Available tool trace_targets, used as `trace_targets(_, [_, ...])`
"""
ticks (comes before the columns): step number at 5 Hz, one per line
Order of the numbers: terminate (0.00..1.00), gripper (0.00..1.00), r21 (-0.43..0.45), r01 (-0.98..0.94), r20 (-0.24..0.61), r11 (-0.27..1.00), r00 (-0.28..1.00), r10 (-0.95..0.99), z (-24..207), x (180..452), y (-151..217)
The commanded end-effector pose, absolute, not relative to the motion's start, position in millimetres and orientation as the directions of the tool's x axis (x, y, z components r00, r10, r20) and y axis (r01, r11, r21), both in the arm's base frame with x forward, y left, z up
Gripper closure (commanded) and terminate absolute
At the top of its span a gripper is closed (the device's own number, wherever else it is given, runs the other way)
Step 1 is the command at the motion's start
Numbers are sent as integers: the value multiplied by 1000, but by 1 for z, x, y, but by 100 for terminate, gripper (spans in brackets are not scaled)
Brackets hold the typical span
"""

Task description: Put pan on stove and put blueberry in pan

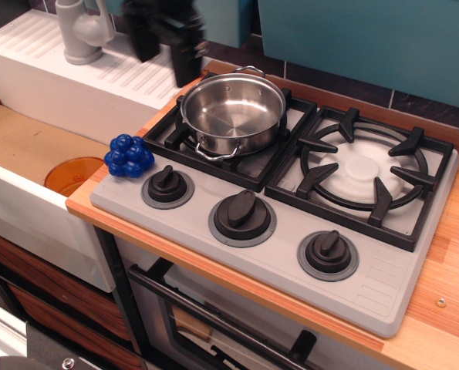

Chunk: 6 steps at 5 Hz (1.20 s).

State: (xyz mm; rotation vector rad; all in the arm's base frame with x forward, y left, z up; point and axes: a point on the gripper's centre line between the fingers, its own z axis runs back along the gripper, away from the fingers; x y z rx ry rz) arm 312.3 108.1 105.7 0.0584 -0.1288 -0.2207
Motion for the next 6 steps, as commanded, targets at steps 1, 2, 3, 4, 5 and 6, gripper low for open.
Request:
trace_targets(1, [0, 0, 147, 184, 257, 972, 942, -217, 108, 294, 129])
trace_targets(2, [0, 0, 152, 181, 272, 972, 938, -217, 96, 286, 133])
trace_targets(3, [0, 0, 156, 176, 291, 972, 932, -216, 84, 282, 134])
trace_targets(4, [0, 0, 143, 172, 308, 975, 928, -209, 73, 279, 135])
trace_targets(5, [0, 0, 142, 164, 306, 976, 931, -200, 67, 275, 134])
trace_targets(6, [0, 0, 125, 165, 281, 978, 940, -194, 66, 274, 133])
